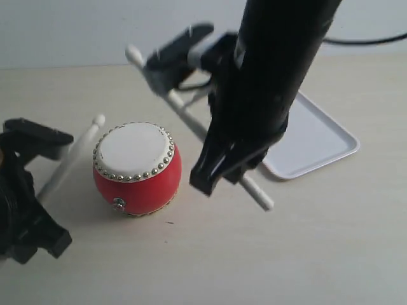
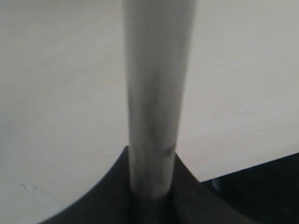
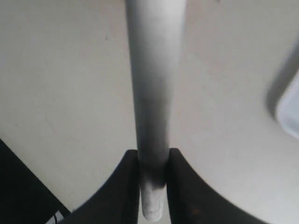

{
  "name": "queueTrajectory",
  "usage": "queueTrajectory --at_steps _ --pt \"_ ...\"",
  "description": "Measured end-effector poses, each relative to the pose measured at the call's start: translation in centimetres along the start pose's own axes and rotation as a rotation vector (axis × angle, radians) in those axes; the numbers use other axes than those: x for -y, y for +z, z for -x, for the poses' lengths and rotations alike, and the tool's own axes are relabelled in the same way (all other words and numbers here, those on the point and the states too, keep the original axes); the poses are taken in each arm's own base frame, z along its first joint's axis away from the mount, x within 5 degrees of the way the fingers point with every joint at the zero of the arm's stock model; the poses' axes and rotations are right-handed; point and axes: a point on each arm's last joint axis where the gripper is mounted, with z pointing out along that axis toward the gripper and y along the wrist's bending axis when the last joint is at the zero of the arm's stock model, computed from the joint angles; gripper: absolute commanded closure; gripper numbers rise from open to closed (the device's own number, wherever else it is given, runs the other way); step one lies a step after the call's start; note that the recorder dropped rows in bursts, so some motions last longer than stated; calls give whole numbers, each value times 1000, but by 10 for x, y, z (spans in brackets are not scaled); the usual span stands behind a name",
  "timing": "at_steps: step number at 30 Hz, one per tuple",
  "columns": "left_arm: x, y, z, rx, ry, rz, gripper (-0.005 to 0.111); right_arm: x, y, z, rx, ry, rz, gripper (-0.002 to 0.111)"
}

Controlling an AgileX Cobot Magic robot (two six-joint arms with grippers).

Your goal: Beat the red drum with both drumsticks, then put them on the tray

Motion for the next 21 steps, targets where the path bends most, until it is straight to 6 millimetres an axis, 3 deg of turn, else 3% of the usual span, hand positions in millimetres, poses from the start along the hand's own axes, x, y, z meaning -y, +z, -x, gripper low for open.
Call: queueTrajectory --at_steps 5,7,9,11,14,18,21 --pt "-3 -64 -8 248 -5 -45 107 4 88 12 -252 11 40 108" --pt "-4 -82 -16 327 -6 -59 107 4 108 13 -309 15 47 108" --pt "-6 -91 -24 366 -7 -66 107 5 112 18 -315 18 40 108" --pt "-7 -93 -28 376 -7 -68 107 6 98 25 -263 22 18 108" --pt "-7 -74 -29 318 -6 -55 107 5 49 33 -106 30 -10 108" --pt "-4 -14 -15 172 4 -18 107 1 -34 25 144 33 -38 108" --pt "-1 35 -6 35 10 4 107 -2 -79 7 273 33 -51 108"
